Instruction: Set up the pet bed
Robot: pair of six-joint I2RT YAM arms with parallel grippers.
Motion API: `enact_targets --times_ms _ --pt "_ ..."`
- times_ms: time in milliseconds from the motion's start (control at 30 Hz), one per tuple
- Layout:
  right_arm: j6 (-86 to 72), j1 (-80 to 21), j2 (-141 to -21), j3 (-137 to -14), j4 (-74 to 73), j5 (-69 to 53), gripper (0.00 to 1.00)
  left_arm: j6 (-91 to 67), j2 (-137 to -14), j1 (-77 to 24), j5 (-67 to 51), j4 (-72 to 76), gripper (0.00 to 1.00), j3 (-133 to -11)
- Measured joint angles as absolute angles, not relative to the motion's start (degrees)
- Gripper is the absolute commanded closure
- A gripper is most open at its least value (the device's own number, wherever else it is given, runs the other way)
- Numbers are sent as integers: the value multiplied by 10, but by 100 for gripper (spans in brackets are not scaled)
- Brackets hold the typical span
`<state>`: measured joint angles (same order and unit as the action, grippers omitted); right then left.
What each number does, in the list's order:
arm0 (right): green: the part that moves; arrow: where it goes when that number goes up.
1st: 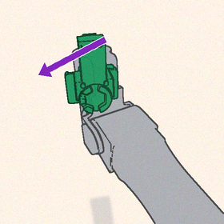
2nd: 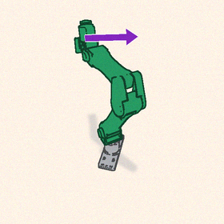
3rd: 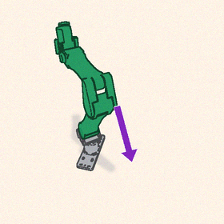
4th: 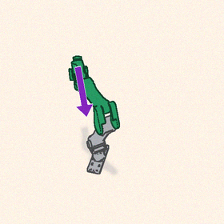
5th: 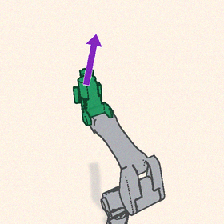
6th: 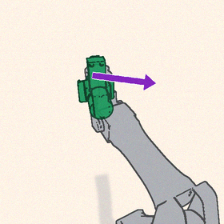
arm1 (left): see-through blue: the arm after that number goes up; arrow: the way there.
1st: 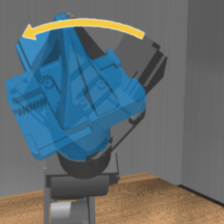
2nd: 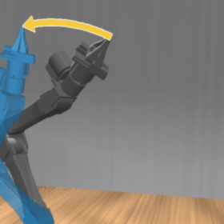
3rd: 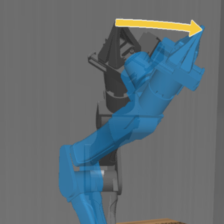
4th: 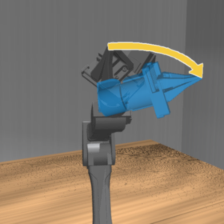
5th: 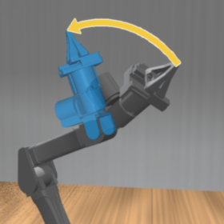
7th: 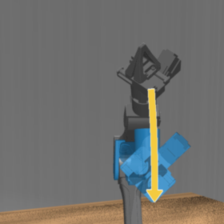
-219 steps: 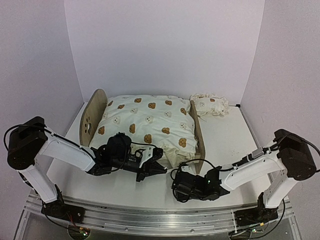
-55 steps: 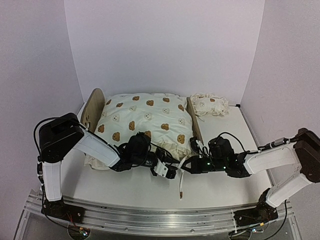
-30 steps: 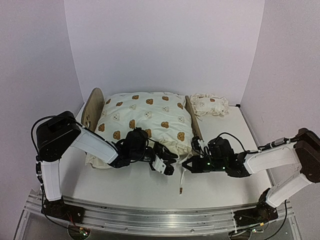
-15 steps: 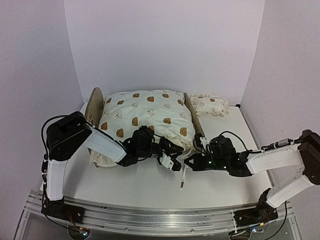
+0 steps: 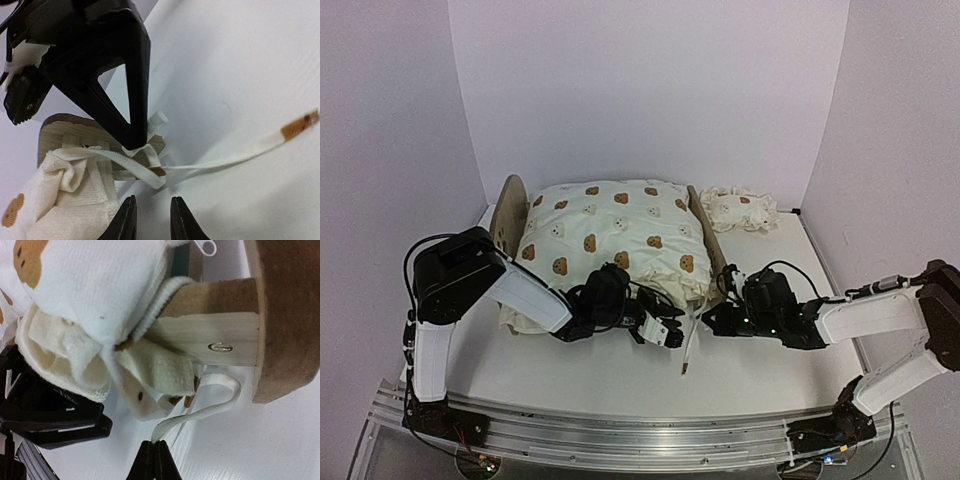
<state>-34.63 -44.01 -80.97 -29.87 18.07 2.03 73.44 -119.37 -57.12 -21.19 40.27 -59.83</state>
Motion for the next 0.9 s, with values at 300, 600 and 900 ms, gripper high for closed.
enact_targets --times_ms 300,600,900 --pt "-351 -440 -799 -288 179 22 100 377 -1194 -617 -107 408 61 -638" --pt "-354 -440 -764 -269 175 27 100 247 -1239 -621 -23 437 67 -689" --pt "-353 -436 -766 -269 175 24 100 189 -1247 -620 -35 400 81 -693"
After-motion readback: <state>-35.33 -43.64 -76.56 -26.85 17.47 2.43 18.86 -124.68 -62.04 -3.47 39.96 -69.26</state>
